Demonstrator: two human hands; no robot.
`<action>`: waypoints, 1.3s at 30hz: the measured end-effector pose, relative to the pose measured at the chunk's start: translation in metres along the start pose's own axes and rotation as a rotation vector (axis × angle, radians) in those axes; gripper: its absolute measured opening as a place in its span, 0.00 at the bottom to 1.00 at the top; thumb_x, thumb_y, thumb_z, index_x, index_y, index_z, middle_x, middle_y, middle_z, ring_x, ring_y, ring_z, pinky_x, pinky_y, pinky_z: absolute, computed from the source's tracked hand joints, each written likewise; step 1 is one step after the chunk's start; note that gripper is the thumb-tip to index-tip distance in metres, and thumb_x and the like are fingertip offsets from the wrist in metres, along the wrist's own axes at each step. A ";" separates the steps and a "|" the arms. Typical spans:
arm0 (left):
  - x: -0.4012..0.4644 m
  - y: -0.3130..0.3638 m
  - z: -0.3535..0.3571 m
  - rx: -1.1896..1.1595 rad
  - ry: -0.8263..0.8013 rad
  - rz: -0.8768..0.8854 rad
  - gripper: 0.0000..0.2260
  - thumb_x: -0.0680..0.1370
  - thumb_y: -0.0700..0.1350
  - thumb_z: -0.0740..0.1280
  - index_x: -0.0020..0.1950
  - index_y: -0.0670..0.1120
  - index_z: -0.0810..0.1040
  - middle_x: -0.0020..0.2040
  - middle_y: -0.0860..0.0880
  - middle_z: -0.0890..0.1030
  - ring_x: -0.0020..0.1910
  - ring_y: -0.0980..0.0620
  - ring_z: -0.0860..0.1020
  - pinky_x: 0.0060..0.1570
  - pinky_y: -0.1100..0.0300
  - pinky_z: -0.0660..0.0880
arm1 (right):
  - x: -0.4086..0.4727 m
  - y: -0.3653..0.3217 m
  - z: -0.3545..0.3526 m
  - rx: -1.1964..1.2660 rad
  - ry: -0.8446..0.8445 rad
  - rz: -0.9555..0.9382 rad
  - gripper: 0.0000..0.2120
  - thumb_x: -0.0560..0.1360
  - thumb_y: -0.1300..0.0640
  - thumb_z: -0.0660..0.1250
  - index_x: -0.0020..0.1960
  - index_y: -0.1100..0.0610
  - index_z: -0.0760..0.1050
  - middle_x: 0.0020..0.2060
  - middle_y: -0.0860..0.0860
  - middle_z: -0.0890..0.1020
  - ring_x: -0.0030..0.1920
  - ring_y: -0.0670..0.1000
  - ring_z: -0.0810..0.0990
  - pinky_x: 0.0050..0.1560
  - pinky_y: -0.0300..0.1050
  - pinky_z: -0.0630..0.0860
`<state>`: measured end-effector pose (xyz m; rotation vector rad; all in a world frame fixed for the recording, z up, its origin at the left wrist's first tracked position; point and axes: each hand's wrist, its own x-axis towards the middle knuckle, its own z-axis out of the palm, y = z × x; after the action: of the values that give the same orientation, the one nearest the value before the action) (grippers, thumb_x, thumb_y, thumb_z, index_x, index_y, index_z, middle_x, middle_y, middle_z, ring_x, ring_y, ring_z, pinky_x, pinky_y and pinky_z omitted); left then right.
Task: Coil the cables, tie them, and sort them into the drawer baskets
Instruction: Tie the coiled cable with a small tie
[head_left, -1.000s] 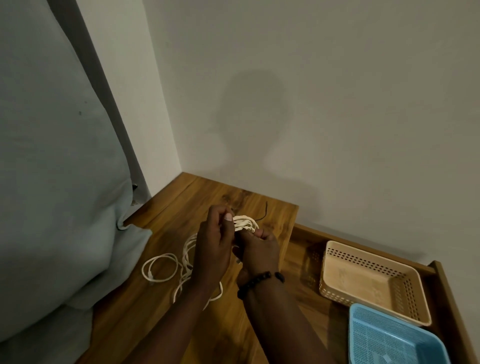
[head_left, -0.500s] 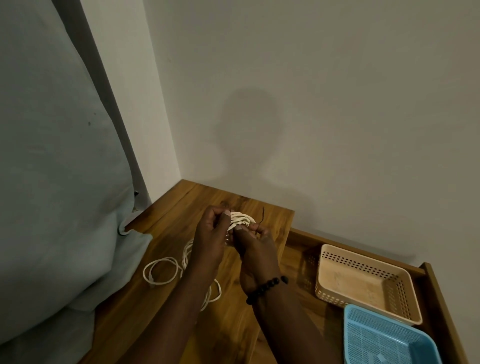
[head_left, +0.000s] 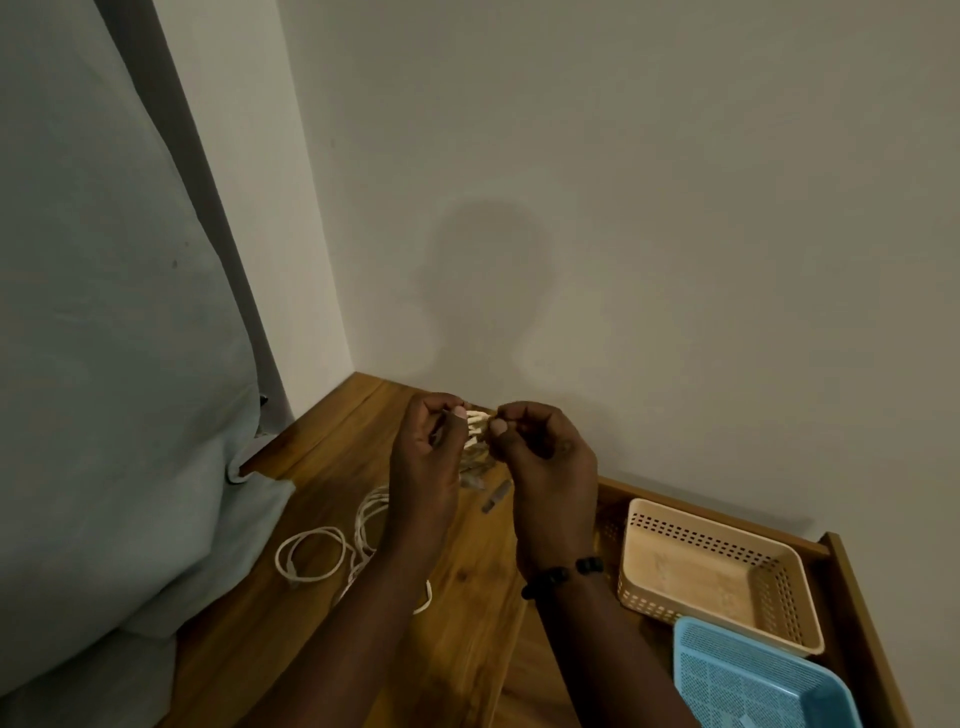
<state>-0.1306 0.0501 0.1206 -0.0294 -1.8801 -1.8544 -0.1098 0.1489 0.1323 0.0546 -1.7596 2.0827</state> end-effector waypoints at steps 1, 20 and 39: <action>-0.002 0.003 0.002 -0.012 0.012 -0.002 0.05 0.80 0.43 0.64 0.50 0.53 0.77 0.49 0.46 0.81 0.50 0.44 0.81 0.50 0.43 0.80 | 0.001 -0.001 0.001 -0.036 0.007 -0.041 0.06 0.75 0.63 0.70 0.51 0.56 0.80 0.42 0.49 0.84 0.43 0.46 0.83 0.40 0.39 0.81; -0.012 0.048 0.014 0.115 0.022 0.210 0.03 0.79 0.42 0.67 0.51 0.48 0.77 0.45 0.57 0.81 0.46 0.62 0.80 0.40 0.70 0.77 | 0.003 -0.020 -0.002 -0.206 0.036 -0.394 0.06 0.76 0.60 0.69 0.52 0.56 0.80 0.44 0.48 0.82 0.43 0.46 0.81 0.41 0.31 0.76; -0.012 0.058 0.020 0.188 0.006 0.241 0.04 0.79 0.42 0.66 0.52 0.47 0.78 0.45 0.55 0.82 0.46 0.61 0.80 0.41 0.70 0.77 | 0.002 -0.022 -0.006 -0.173 0.087 -0.476 0.07 0.77 0.62 0.68 0.54 0.58 0.80 0.45 0.49 0.83 0.44 0.46 0.81 0.43 0.32 0.76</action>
<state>-0.1066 0.0775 0.1713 -0.1788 -1.9447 -1.5118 -0.1032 0.1578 0.1520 0.2978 -1.6695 1.5684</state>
